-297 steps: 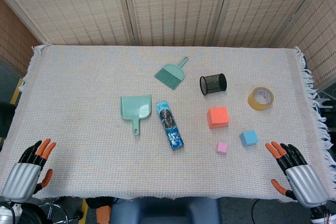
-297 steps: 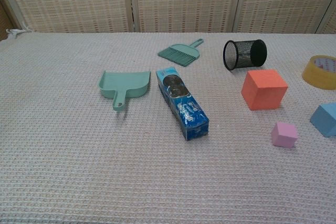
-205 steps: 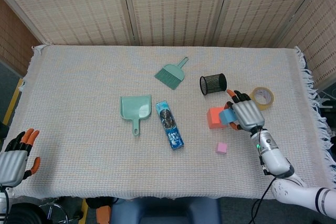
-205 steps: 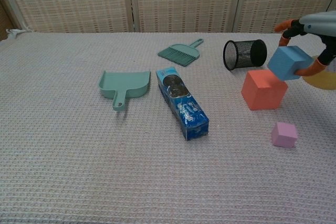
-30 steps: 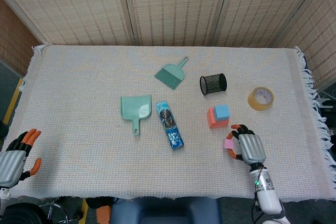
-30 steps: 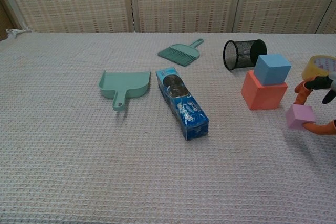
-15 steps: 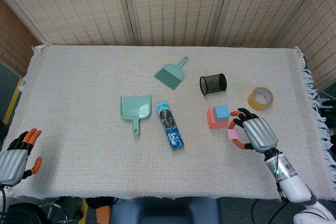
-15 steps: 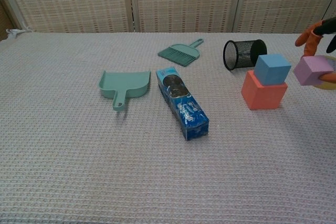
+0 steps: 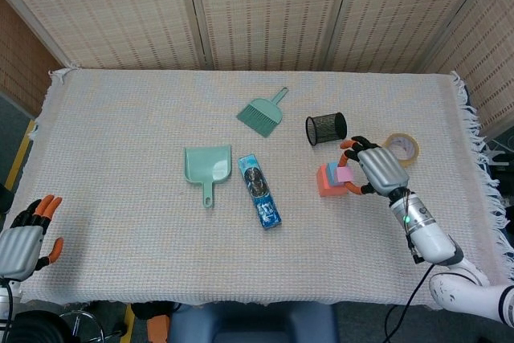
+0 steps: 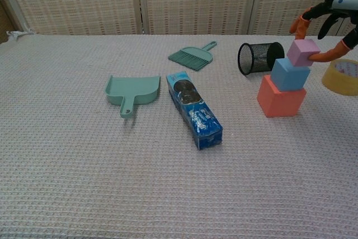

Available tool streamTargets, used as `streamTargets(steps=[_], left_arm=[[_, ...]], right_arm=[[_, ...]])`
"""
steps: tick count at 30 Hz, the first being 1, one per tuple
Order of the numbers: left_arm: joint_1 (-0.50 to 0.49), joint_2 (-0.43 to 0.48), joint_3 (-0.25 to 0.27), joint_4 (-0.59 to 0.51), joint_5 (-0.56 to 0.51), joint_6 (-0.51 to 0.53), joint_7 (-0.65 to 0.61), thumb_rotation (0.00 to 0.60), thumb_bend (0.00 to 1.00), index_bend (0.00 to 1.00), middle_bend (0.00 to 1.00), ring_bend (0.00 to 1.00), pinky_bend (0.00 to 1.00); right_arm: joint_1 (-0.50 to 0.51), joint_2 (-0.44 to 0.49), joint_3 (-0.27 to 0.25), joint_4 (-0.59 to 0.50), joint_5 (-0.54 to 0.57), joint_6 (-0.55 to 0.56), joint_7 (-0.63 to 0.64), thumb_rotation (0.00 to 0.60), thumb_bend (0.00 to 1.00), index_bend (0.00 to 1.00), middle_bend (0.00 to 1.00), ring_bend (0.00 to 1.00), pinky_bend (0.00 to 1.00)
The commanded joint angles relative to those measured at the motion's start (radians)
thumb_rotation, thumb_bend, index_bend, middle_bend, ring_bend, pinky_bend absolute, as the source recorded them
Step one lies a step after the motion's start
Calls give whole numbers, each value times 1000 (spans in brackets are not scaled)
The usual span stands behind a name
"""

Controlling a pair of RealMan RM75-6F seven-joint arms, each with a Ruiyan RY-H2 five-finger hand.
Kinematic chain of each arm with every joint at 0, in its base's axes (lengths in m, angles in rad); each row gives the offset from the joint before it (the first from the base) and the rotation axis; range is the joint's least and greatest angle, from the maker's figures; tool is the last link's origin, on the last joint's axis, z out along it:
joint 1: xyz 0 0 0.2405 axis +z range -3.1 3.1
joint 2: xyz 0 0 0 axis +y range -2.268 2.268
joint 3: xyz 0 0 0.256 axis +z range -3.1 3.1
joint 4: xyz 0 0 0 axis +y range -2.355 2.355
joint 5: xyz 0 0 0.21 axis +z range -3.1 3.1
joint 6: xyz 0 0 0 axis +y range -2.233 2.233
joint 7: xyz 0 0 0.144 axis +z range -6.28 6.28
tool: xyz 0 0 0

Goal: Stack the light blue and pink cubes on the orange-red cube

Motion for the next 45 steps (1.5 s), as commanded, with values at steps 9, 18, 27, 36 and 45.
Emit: streamTargets(steps=[9, 18, 27, 36, 45], left_arm=[[-2, -3, -7, 6, -17, -4, 6, 600, 468, 0, 4, 0, 151], [-4, -8, -8, 8, -26, -10, 17, 600, 469, 0, 4, 0, 151], [-5, -10, -8, 9, -31, -12, 23, 600, 469, 0, 4, 0, 151], [-6, -10, -8, 9, -31, -13, 23, 600, 469, 0, 4, 0, 151], [-6, -10, -8, 10, -31, -12, 23, 600, 469, 0, 4, 0, 151]], right_arm=[[44, -32, 1, 72, 52, -46, -4, 600, 187, 543, 219, 83, 296], [56, -34, -9, 100, 54, -48, -6, 600, 187, 543, 219, 83, 297], [61, -47, -20, 117, 55, -43, -5, 600, 187, 543, 219, 83, 297], [65, -44, -22, 108, 59, -40, -2, 600, 187, 543, 219, 83, 296], [71, -51, -29, 111, 70, -41, -17, 600, 187, 543, 218, 83, 297]])
